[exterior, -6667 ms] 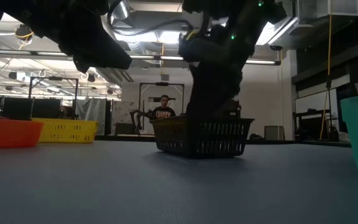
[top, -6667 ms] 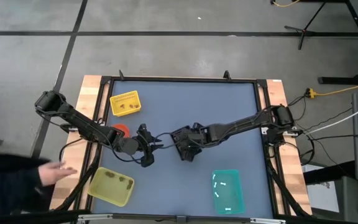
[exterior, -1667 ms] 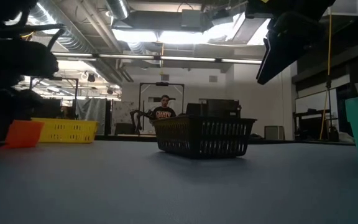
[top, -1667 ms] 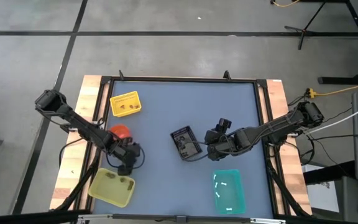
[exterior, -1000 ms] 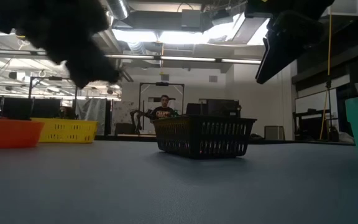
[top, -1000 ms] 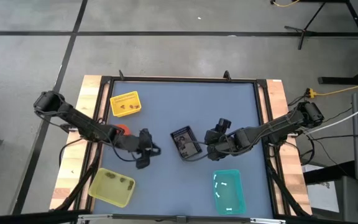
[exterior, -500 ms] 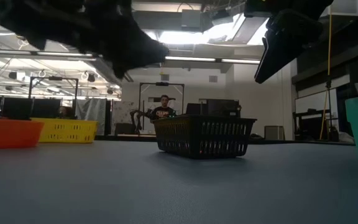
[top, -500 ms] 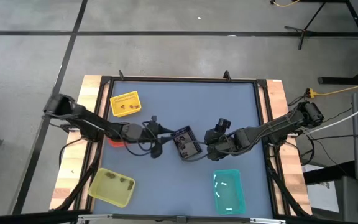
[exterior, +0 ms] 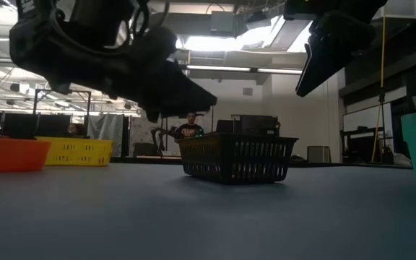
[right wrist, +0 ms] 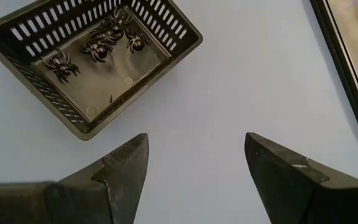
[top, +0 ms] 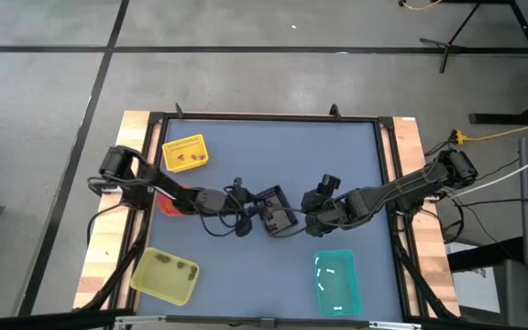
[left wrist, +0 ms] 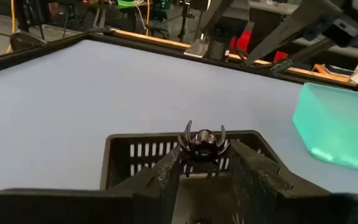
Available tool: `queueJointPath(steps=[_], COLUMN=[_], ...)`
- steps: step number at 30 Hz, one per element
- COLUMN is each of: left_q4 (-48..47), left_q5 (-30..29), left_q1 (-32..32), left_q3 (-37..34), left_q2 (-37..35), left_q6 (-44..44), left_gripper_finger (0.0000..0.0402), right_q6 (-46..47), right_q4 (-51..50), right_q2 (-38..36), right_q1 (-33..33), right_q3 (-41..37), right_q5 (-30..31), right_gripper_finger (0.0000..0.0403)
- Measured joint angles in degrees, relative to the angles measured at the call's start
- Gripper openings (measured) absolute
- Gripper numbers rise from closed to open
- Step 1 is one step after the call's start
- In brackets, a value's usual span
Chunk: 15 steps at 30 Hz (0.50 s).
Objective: Sort Halloween decoration
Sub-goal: Put the black spider toy into the black bin, then return to Home Position
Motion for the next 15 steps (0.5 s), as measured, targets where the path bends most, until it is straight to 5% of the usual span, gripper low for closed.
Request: queueJointPath(steps=[7,15], left_q4=[-1.45,-1.99], left_q5=[-0.02,-0.21], left_q1=[1.09,2.63], left_q3=[3.19,3.69], left_q2=[1.99,1.99], left_q6=[0.02,0.02], left_gripper_finger=[0.0125,0.0181], right_q6=[0.0,0.0], right_q4=[-0.02,-0.02], right_q2=[0.0,0.0], right_q1=[0.0,0.02], right_q3=[0.0,0.0], right_q5=[0.0,-0.15], right_gripper_finger=[0.0266,0.0266])
